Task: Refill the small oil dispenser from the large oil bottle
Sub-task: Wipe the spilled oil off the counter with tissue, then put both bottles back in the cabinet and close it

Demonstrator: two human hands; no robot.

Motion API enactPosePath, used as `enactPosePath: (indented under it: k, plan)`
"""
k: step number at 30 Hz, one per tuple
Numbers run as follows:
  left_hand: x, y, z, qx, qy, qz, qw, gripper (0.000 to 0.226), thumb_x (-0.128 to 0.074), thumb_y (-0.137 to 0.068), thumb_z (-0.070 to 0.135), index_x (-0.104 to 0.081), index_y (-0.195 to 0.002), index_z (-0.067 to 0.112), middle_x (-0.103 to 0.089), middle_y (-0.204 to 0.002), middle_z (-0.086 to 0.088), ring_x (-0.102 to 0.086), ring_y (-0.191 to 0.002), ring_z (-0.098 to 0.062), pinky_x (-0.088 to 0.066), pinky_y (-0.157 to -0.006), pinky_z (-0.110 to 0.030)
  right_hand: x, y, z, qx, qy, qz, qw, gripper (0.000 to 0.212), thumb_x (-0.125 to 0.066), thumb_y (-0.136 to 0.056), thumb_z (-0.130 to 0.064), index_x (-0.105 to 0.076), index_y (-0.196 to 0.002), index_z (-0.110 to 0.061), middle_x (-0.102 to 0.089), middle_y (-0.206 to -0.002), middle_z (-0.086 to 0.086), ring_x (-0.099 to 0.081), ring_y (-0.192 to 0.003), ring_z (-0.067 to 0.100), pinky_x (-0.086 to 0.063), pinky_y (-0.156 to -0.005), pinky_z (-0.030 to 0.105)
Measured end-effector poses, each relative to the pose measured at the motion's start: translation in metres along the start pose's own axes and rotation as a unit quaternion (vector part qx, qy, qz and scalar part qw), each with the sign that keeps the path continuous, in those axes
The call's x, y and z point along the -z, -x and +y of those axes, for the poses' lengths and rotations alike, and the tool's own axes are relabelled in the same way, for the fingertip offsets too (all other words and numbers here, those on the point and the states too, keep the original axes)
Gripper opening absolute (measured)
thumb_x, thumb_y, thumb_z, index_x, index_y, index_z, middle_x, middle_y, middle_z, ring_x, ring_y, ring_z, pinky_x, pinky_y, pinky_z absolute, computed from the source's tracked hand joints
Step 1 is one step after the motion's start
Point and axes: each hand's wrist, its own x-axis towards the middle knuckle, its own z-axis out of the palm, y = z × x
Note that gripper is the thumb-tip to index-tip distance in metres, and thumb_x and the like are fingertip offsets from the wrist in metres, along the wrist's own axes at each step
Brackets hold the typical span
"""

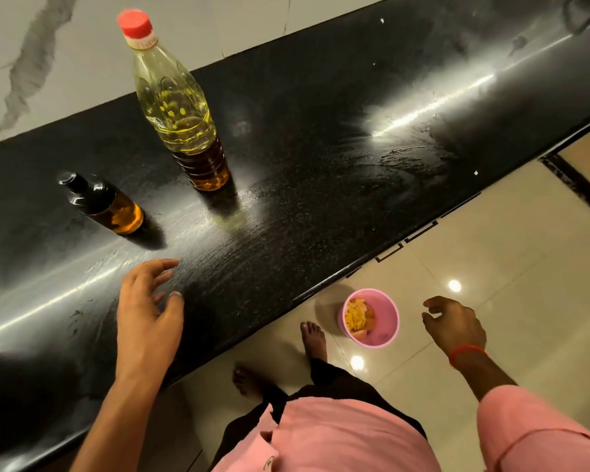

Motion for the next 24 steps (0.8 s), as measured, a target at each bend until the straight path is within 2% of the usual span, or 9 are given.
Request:
enactPosePath:
  k: [5,9,13,16,18,20,21,24]
  plan:
    - [-0.001,0.0,0.0,-0.004,-0.005,0.003,1.0,0.049,-0.056,-0.095,-0.006,-0.058,-0.127,0.031,-0.048,-0.136,0.007,-0.053,-0.127,-0.002,-0.045,-0.107,-0.034,0.003,-0.003,-0.013,0.023,-0.021,0.008,0.999,0.021,-0.07,-0.089,-0.027,-0.073,-0.109,-0.03,-0.075,-0.107,-0.007,-0.07,-0.093,0.026,-0.051,-0.076,0.032]
    - [0.001,0.0,0.0,-0.001,0.0,0.016,1.0,0.051,-0.057,-0.095,-0.005,-0.058,-0.124,0.037,-0.05,-0.134,0.011,-0.053,-0.128,-0.001,-0.047,-0.107,-0.037,0.011,-0.004,-0.035,0.064,-0.086,0.052,0.993,0.015,-0.07,-0.09,-0.028,-0.074,-0.104,-0.028,-0.077,-0.098,-0.003,-0.069,-0.083,0.025,-0.048,-0.07,0.031]
    - [0.005,0.0,-0.002,0.003,0.006,0.03,1.0,0.05,-0.057,-0.095,-0.003,-0.057,-0.126,0.036,-0.051,-0.134,0.013,-0.053,-0.128,-0.001,-0.05,-0.107,-0.041,0.028,0.0,-0.067,0.13,-0.169,0.088,0.973,0.004,-0.071,-0.091,-0.02,-0.073,-0.093,-0.023,-0.073,-0.084,0.002,-0.068,-0.08,0.026,-0.053,-0.075,0.035]
    - [0.008,-0.001,-0.001,0.018,0.019,0.049,0.998,0.052,-0.058,-0.094,-0.004,-0.057,-0.126,0.037,-0.051,-0.133,0.014,-0.054,-0.127,-0.001,-0.049,-0.108,-0.041,0.042,0.0,-0.088,0.175,-0.206,0.096,0.958,0.006,-0.07,-0.091,-0.015,-0.072,-0.094,-0.02,-0.072,-0.085,0.001,-0.069,-0.083,0.026,-0.057,-0.081,0.039]
    - [0.011,0.0,-0.001,0.025,0.025,0.061,0.998,0.052,-0.058,-0.094,-0.004,-0.057,-0.127,0.037,-0.051,-0.132,0.015,-0.054,-0.126,0.001,-0.049,-0.108,-0.04,0.049,-0.002,-0.102,0.206,-0.227,0.102,0.946,0.008,-0.071,-0.091,-0.016,-0.073,-0.098,-0.02,-0.071,-0.086,-0.001,-0.069,-0.083,0.023,-0.055,-0.075,0.027]
    - [0.014,0.0,0.0,0.027,0.029,0.072,0.997,0.053,-0.058,-0.093,-0.004,-0.057,-0.127,0.036,-0.051,-0.131,0.016,-0.055,-0.125,0.001,-0.049,-0.108,-0.038,0.055,-0.003,-0.118,0.231,-0.259,0.104,0.932,0.012,-0.073,-0.09,-0.017,-0.072,-0.102,-0.022,-0.07,-0.086,-0.005,-0.069,-0.083,0.018,-0.05,-0.07,0.005]
    - [0.015,0.0,0.0,0.027,0.03,0.078,0.996,0.053,-0.058,-0.093,-0.004,-0.057,-0.127,0.036,-0.052,-0.131,0.016,-0.055,-0.124,0.001,-0.049,-0.107,-0.038,0.058,-0.003,-0.125,0.245,-0.279,0.099,0.923,0.014,-0.073,-0.09,-0.019,-0.071,-0.103,-0.024,-0.07,-0.087,-0.008,-0.069,-0.083,0.014,-0.047,-0.07,0.0]
    - [0.019,-0.001,0.001,0.033,0.04,0.102,0.993,0.052,-0.059,-0.093,-0.004,-0.057,-0.128,0.035,-0.053,-0.129,0.012,-0.057,-0.122,-0.002,-0.051,-0.104,-0.038,0.061,-0.004,-0.153,0.295,-0.33,0.074,0.894,0.02,-0.073,-0.09,-0.028,-0.069,-0.11,-0.03,-0.071,-0.094,-0.013,-0.069,-0.088,0.008,-0.048,-0.075,0.001]
